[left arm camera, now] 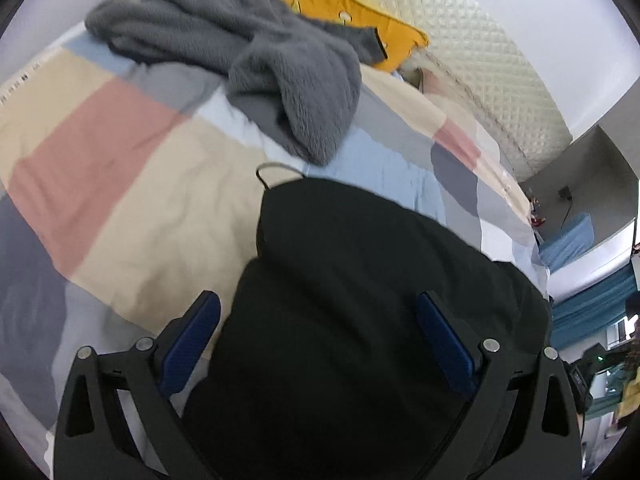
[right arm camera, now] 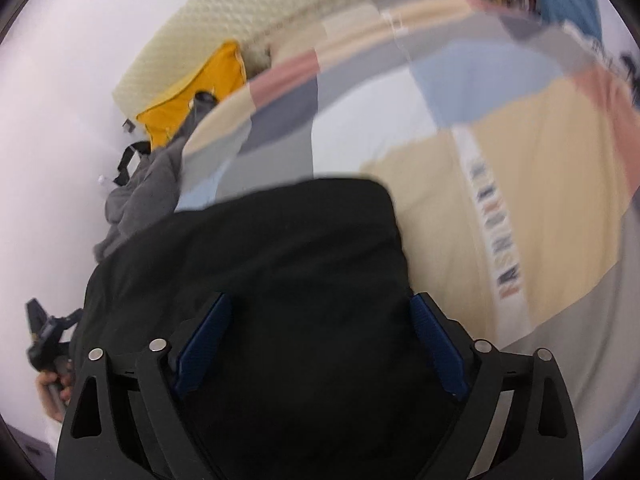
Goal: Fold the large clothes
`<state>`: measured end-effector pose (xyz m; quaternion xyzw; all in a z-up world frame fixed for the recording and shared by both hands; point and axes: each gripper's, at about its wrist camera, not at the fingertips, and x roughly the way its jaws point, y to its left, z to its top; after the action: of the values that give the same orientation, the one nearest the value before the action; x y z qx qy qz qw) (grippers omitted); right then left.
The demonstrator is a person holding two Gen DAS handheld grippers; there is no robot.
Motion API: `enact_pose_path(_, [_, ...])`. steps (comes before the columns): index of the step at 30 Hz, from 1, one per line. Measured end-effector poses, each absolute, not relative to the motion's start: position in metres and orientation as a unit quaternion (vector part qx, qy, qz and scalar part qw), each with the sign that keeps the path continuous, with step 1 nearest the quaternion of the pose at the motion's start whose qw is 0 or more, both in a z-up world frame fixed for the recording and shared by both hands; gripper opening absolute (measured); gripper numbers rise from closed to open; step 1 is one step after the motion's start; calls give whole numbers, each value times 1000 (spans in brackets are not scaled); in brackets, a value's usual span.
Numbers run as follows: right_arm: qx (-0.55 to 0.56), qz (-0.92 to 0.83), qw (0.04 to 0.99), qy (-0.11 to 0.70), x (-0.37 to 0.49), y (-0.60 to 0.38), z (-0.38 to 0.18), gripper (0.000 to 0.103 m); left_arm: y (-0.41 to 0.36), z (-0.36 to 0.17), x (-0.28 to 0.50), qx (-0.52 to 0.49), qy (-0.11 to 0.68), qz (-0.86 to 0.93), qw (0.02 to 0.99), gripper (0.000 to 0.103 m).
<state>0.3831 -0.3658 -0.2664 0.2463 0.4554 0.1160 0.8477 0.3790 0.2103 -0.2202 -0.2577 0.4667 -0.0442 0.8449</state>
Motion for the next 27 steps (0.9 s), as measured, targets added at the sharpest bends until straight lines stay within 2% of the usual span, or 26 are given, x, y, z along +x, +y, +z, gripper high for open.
enact_pose_path(4, [277,146,824,472,388,-365,-285,97,206,-227,382,-285,477,-68,829,97])
enact_pose_path(5, [276,151,824,471,388,-364,-285,95,204,-227,383,-296,474,-78,826,95])
enact_pose_path(6, [273,151,828,466,388,-362,-282,93,204,-226,382,-296,472,-83,826,88])
enact_pose_path(7, [270,156,832,459,386,-361,-279,81,201,-223,380,-292,468,-86,830,78])
enact_pose_path(8, [265,165,835,453,384,-357,-274,64,199,-219,379,-288,462,-88,834,72])
enact_pose_path(9, [255,168,841,446,383,-353,-268,58,197,-215,378,-285,454,-89,839,59])
enact_pose_path(10, [235,165,852,438,381,-348,-260,45,196,-212,376,-282,448,-88,844,43])
enact_pose_path(11, [208,167,864,427,379,-342,-251,31,194,-203,373,-275,430,-84,856,35])
enact_pose_path(13, [183,169,880,404,374,-338,-234,14,195,-192,370,-275,405,-91,867,18])
enact_pose_path(14, [184,169,887,389,372,-338,-226,10,195,-181,367,-277,386,-96,875,16])
enact_pose_path(16, [188,164,900,358,369,-342,-209,8,195,-164,364,-276,352,-104,888,11])
enact_pose_path(21, [175,149,932,279,374,-343,-162,7,186,-142,375,-226,307,-72,921,10])
enact_pose_path(24, [155,114,942,276,386,-345,-166,6,185,-150,392,-217,317,-51,922,10])
enact_pose_path(27, [167,92,931,313,402,-358,-200,6,184,-174,405,-202,352,-27,913,10])
